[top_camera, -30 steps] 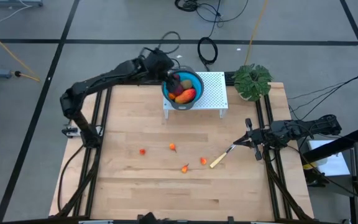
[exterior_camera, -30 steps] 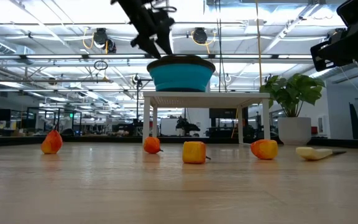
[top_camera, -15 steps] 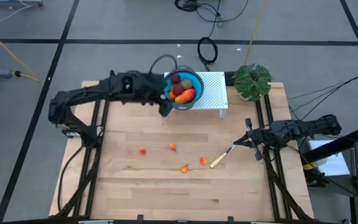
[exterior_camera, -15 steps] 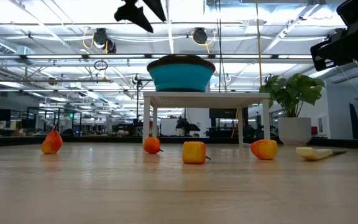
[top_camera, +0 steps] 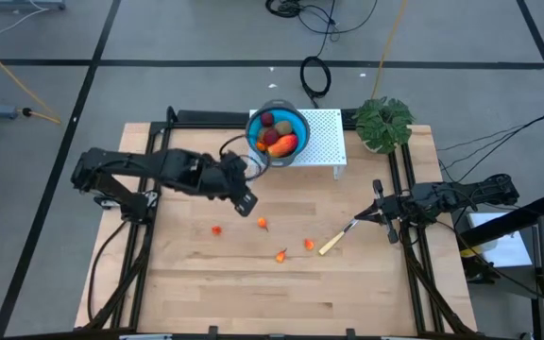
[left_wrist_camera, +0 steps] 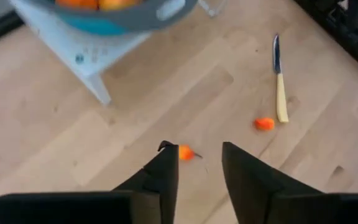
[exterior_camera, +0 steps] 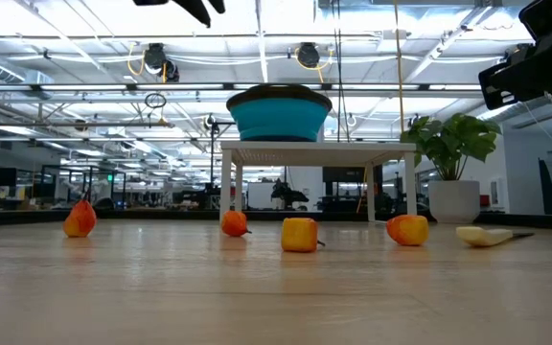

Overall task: Pick & Place Fruit
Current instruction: Put the top left pear into the blue strainer bowl on the shelf

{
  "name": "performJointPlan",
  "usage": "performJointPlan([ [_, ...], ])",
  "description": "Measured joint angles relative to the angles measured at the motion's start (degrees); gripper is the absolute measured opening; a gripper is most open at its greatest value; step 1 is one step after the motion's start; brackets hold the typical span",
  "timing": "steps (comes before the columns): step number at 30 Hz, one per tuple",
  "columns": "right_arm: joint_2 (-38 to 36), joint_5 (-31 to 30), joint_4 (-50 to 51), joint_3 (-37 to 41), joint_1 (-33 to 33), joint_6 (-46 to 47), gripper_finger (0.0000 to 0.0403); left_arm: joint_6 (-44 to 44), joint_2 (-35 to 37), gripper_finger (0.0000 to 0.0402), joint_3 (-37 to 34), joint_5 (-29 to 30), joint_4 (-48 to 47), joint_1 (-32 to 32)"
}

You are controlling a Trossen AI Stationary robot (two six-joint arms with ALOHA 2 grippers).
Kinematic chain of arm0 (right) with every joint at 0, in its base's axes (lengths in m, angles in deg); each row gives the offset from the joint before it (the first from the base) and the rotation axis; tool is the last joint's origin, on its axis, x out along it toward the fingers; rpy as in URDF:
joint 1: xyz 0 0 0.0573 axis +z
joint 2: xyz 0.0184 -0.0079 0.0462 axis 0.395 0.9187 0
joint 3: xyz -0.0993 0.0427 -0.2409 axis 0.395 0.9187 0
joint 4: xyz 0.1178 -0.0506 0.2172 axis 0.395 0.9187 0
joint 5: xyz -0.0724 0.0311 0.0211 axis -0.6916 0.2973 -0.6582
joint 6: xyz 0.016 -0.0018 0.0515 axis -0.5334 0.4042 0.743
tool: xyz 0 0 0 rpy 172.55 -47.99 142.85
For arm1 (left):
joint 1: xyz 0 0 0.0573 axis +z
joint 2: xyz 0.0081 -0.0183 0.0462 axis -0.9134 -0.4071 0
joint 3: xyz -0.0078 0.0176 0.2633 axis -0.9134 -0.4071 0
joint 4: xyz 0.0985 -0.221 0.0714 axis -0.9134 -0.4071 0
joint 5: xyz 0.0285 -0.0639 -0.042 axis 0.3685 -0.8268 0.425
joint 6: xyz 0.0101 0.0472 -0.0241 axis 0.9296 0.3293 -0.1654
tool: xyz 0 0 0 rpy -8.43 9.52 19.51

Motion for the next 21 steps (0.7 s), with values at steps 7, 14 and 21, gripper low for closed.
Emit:
performJointPlan([
  [7, 0.0, 0.0, 0.0, 0.0, 0.0, 0.0, 0.0000, -10.4, 0.0, 0.0077, 0.0, 2.7, -5.1, -5.1],
  [14, 0.0, 0.0, 0.0, 0.0, 0.0, 0.0, 0.0000, -21.9, -1.0, 0.0031, -0.1, 3.6, -14.0, -9.6],
  [21, 0.0, 0.0, 0.0, 0.0, 0.0, 0.0, 0.0000, -29.9, -2.5, 0.0010, -3.2, 4.1, -17.1, -13.3],
])
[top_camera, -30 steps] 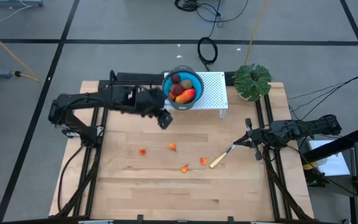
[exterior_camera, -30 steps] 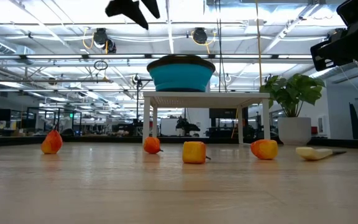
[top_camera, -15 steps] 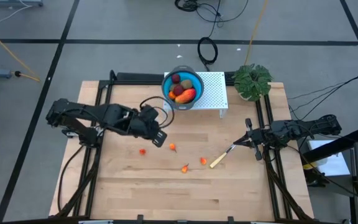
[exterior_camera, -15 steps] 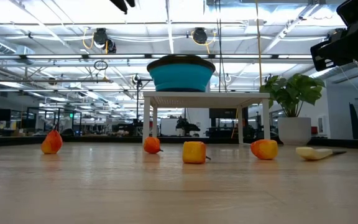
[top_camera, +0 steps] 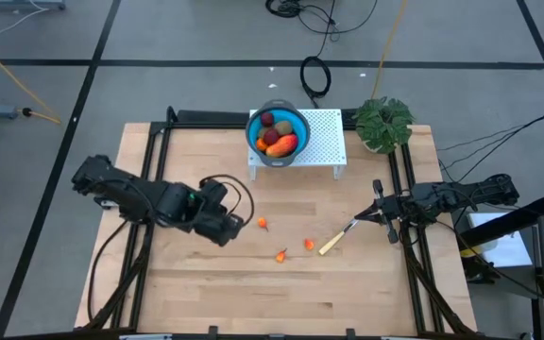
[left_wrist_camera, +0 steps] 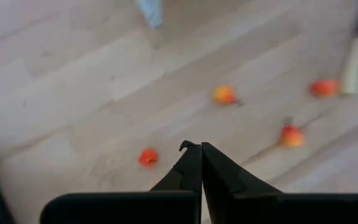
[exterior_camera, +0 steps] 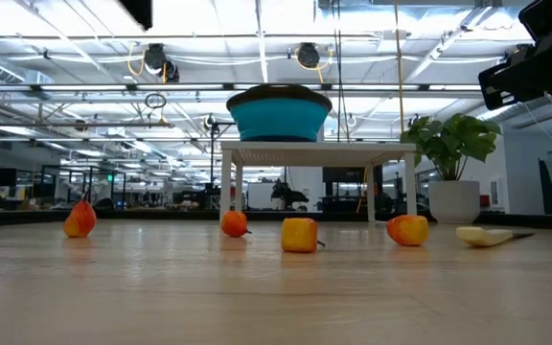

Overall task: Pick & Place Fruit
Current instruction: Put the top left pear into the blue strainer bowl on the shelf

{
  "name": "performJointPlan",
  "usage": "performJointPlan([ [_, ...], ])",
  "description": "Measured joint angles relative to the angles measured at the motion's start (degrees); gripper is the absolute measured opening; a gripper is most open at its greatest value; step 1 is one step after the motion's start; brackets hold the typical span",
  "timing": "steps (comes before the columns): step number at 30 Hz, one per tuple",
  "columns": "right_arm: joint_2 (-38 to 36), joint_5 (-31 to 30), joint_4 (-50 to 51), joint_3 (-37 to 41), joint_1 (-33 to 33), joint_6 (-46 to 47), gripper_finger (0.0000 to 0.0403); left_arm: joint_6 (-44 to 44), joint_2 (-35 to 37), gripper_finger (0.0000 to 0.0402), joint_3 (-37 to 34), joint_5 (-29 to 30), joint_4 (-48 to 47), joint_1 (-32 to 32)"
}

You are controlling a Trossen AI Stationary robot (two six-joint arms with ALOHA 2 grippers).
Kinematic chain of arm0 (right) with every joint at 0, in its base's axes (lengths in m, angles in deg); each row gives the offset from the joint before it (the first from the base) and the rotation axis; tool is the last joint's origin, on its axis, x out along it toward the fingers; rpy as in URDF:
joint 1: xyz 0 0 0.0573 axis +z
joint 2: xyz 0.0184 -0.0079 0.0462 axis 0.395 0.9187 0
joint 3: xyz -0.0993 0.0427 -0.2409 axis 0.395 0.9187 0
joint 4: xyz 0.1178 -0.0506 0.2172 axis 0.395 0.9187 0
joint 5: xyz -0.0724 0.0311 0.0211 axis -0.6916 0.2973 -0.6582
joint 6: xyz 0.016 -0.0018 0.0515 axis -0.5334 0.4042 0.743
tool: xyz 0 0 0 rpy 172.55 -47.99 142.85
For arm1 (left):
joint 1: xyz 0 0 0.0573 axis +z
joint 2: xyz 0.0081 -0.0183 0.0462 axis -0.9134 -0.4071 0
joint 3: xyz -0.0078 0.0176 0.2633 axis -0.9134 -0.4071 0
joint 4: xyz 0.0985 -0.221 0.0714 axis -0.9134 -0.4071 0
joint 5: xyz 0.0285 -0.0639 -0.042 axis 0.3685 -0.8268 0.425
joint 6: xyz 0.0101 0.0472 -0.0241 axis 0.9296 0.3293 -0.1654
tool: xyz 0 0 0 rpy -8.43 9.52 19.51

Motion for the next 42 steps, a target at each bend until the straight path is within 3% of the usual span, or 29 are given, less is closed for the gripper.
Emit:
performJointPlan([
  [8, 0.0, 0.0, 0.0, 0.0, 0.0, 0.0, 0.0000, -10.2, 0.0, 0.0026, -13.5, -5.3, 6.2, -3.8],
  [16, 0.0, 0.0, 0.0, 0.0, 0.0, 0.0, 0.0000, -19.7, 0.1, 0.0042, -21.9, -5.5, 8.6, -4.8],
  [20, 0.0, 0.0, 0.0, 0.0, 0.0, 0.0, 0.0000, -20.0, 0.1, 0.0100, -24.2, -5.1, 9.8, -4.4],
  [26, 0.0, 0.0, 0.0, 0.0, 0.0, 0.0, 0.0000, -19.6, 0.1, 0.0218, -28.7, -5.1, 15.8, -2.7],
  [31, 0.0, 0.0, 0.0, 0.0, 0.0, 0.0, 0.0000, -19.4, 0.1, 0.0299, -32.2, -8.5, 19.0, -0.7],
  [36, 0.0, 0.0, 0.0, 0.0, 0.0, 0.0, 0.0000, -17.5, 0.1, 0.0347, -36.4, -11.1, 23.1, 0.7],
  [42, 0.0, 0.0, 0.0, 0.0, 0.0, 0.0, 0.0000, -16.6, 0.1, 0.0362, -40.8, -12.2, 29.4, 2.1],
])
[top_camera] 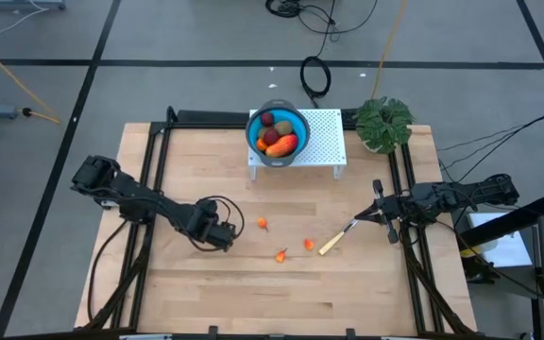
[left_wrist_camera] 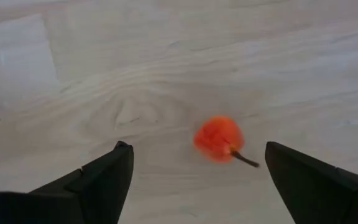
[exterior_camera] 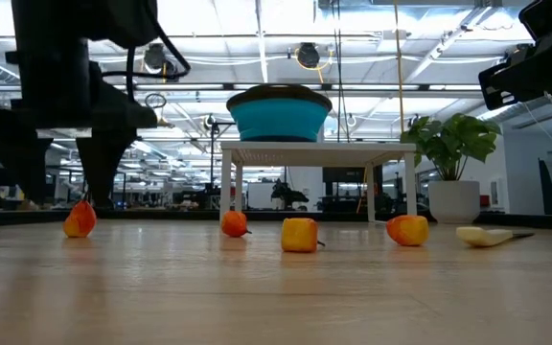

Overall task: Pick & Place Fruit
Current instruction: Put the top left pear into the blue strainer bowl on the shelf

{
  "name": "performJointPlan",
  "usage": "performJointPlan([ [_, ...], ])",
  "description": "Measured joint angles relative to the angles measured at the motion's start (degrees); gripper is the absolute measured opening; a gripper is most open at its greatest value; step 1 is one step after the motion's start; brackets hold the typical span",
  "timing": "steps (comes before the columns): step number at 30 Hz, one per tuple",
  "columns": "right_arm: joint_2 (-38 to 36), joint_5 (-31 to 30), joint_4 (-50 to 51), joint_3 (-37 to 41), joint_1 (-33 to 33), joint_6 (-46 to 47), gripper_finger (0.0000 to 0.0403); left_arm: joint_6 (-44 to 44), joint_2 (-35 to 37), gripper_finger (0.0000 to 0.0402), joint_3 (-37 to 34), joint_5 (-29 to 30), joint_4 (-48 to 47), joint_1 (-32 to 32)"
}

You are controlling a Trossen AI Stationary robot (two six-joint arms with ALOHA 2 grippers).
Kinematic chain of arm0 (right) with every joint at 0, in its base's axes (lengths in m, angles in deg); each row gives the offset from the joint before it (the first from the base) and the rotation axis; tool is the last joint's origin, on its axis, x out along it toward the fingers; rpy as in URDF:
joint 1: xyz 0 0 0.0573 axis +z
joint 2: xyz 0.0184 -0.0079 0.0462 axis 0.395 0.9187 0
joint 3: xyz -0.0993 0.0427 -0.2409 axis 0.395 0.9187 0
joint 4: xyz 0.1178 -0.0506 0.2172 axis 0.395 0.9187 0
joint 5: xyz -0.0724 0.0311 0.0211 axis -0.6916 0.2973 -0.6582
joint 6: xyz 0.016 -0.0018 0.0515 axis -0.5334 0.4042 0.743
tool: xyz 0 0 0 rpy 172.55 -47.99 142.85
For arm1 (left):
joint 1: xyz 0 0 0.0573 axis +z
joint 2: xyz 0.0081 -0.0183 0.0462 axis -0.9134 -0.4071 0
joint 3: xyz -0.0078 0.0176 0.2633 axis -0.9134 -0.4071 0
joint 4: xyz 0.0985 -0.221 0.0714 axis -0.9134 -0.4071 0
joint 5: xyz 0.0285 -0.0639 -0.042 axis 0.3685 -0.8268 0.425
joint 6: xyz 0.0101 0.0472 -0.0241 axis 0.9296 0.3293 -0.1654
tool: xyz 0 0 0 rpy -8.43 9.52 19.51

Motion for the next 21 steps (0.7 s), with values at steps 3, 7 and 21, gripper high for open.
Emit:
performJointPlan([
  [3, 0.0, 0.0, 0.0, 0.0, 0.0, 0.0, 0.0000, 0.6, 0.0, 0.0359, -1.3, 0.0, 1.6, 0.8],
  [7, 0.0, 0.0, 0.0, 0.0, 0.0, 0.0, 0.0000, 0.9, 0.0, 0.0353, -3.0, 0.0, 3.7, 1.9],
  [21, 0.0, -0.2, 0.0, 0.0, 0.0, 0.0, 0.0000, 4.1, -0.3, 0.0307, -6.0, -1.0, 8.5, 4.5],
])
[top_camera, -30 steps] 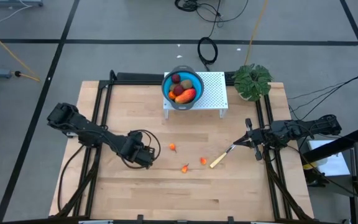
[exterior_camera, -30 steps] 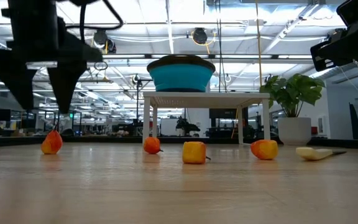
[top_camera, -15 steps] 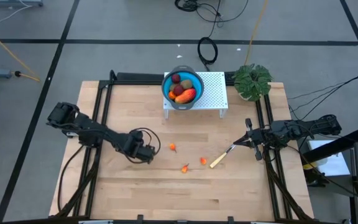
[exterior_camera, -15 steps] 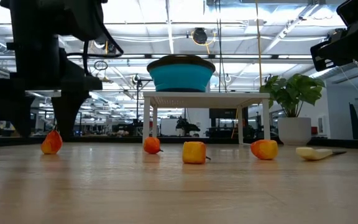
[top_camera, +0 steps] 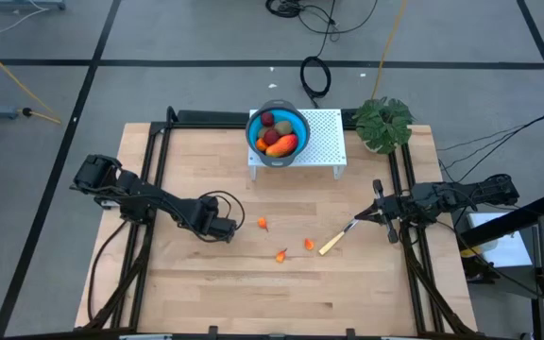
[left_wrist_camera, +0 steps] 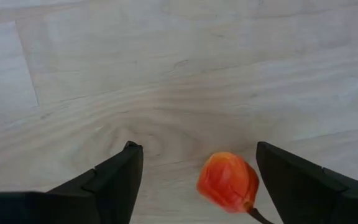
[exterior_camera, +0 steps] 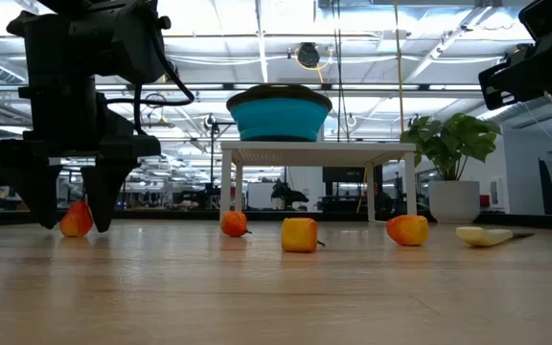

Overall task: Pick & Place Fruit
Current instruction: Put the top left pear into the blue strainer bowl on the shelf

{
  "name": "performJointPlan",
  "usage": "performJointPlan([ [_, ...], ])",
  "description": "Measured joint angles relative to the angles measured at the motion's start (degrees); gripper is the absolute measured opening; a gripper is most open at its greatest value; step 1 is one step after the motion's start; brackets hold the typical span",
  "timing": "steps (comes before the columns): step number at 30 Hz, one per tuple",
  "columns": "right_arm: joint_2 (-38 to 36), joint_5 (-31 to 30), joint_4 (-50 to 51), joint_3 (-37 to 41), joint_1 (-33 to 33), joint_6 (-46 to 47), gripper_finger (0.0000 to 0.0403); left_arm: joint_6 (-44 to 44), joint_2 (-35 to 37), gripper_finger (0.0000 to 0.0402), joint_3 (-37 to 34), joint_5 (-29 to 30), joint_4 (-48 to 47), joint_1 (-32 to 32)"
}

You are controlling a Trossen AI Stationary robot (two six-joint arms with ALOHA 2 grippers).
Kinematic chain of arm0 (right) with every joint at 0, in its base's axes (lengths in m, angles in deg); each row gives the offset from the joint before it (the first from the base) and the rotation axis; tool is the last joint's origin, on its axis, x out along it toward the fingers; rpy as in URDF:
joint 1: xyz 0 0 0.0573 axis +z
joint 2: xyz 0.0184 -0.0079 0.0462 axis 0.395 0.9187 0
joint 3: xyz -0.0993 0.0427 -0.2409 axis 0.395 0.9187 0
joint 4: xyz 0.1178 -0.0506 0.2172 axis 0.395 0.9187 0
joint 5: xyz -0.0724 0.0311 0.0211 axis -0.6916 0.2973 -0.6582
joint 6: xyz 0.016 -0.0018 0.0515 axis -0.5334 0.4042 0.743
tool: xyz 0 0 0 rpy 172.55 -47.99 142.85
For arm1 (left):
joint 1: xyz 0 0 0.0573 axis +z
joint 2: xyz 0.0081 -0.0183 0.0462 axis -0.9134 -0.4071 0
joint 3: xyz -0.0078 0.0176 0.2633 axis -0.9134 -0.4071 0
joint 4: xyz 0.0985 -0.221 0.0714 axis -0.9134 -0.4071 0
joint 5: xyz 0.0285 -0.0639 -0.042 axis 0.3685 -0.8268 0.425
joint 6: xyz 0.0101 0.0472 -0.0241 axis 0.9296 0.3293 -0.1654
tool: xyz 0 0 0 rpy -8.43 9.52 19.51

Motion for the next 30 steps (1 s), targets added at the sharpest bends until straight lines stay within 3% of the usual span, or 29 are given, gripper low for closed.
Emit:
performJointPlan([
  [8, 0.0, -0.1, 0.0, 0.0, 0.0, 0.0, 0.0000, 0.3, -0.1, 0.0263, 0.0, -2.6, 0.4, -0.1],
  [30, 0.0, -0.1, 0.0, 0.0, 0.0, 0.0, 0.0000, -1.0, -0.2, 0.0127, 0.1, -2.0, 1.1, -0.2],
])
